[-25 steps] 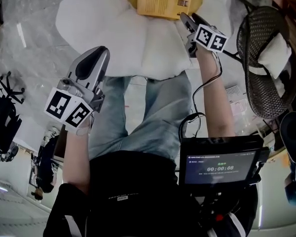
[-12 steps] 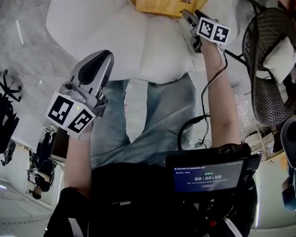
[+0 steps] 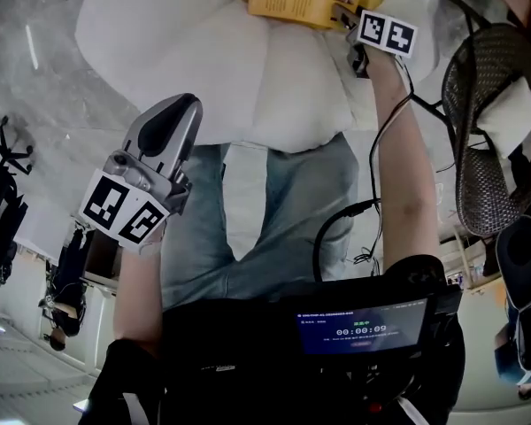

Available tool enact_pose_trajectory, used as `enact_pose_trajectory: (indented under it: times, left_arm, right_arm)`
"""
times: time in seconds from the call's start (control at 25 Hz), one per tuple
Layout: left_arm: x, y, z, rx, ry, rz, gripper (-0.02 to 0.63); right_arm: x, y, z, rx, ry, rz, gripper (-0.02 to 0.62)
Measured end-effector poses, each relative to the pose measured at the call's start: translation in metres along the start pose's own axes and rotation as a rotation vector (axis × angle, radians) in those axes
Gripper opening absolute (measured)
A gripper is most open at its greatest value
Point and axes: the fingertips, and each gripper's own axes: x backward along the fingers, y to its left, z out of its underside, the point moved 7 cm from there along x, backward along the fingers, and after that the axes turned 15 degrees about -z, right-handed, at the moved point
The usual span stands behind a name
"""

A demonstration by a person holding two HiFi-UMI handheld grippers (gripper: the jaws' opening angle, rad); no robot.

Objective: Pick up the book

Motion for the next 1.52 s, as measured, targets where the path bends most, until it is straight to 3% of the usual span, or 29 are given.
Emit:
enact_pose_trajectory:
  times: [0.24,0.52,0.76,1.24,1.52]
  left_arm:
    - [-0.002,0.004,0.002,0.008,0.006,-0.001,0.018]
    - [0.003,0.0,0.0,0.027,-0.004,0.021,0.018]
    - [0.009,-0.006,-0.009,0.041,-0.018,0.038,0.018]
    - [0.037,0.0,-0.029,0.036,-0.043,0.093,0.018]
    - [0.059,0.025,-0.039,0.032,-0.047,0.109,0.018]
  right_arm:
    - [-0.014,-0.004,0.001,0.02,0.057,0.031,0.268]
    - [-0.002,0.008,-0.001,0.061,0.017,0.017,0.233]
    - [0.02,0.019,0.003,0.021,-0.035,-0.01,0.183]
    - [0.049,0.091,-0.016,0.137,-0.027,-0.032,0.138]
    - [0.038,0.145,-0.026,0.202,-0.035,-0.016,0.132]
